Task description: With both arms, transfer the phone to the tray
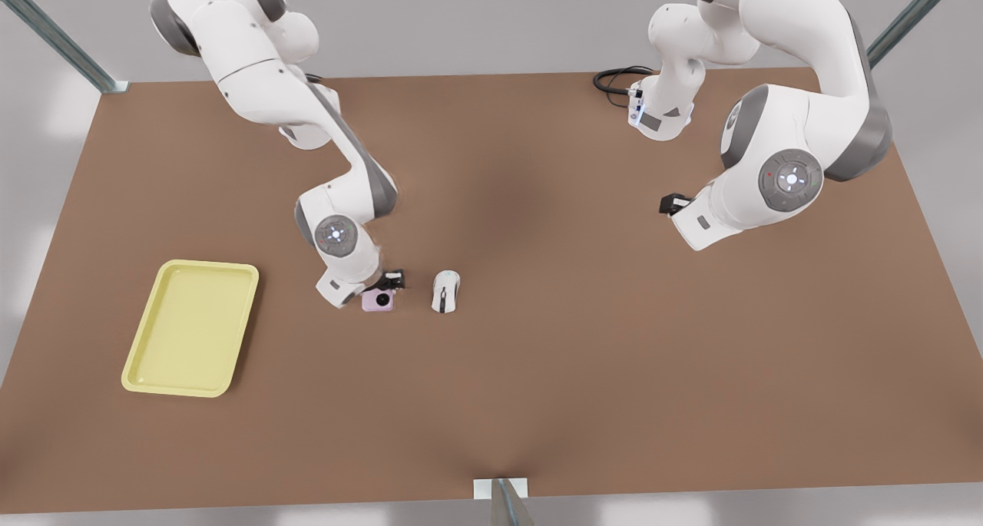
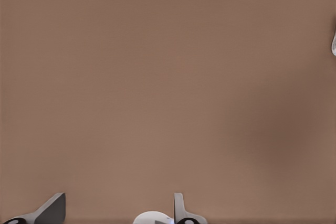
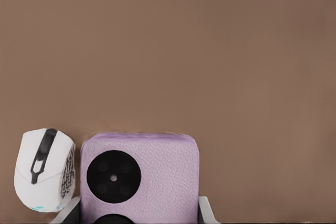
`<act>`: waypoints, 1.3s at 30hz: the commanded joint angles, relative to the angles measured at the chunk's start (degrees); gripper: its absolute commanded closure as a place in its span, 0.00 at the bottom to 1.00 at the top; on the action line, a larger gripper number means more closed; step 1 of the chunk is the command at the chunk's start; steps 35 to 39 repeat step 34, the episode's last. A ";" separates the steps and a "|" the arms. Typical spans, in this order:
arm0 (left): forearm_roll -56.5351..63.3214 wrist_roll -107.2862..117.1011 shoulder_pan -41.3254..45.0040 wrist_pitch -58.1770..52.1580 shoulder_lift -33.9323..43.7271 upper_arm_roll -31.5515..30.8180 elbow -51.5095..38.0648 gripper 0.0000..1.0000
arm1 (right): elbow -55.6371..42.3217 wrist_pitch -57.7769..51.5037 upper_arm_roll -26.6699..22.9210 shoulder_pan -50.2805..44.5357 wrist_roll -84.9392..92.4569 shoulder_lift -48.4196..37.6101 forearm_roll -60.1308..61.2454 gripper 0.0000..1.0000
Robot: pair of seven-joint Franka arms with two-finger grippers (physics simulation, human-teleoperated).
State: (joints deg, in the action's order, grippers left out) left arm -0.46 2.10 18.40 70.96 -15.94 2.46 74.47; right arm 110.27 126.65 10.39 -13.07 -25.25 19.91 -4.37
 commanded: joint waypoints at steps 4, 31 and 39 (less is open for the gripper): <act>0.02 -0.08 -0.21 -0.64 -0.05 0.01 -0.02 0.00 | 7.94 3.52 -0.02 16.67 35.62 -5.15 0.15 0.21; 2.83 0.97 -0.30 -2.49 0.56 -0.17 -2.48 0.00 | -30.90 -45.17 -3.71 17.11 23.76 -10.60 0.15 0.00; 2.75 0.97 -0.30 -2.49 0.39 -0.17 -2.48 0.00 | -30.99 -45.26 -8.20 14.74 23.85 -10.25 0.41 0.00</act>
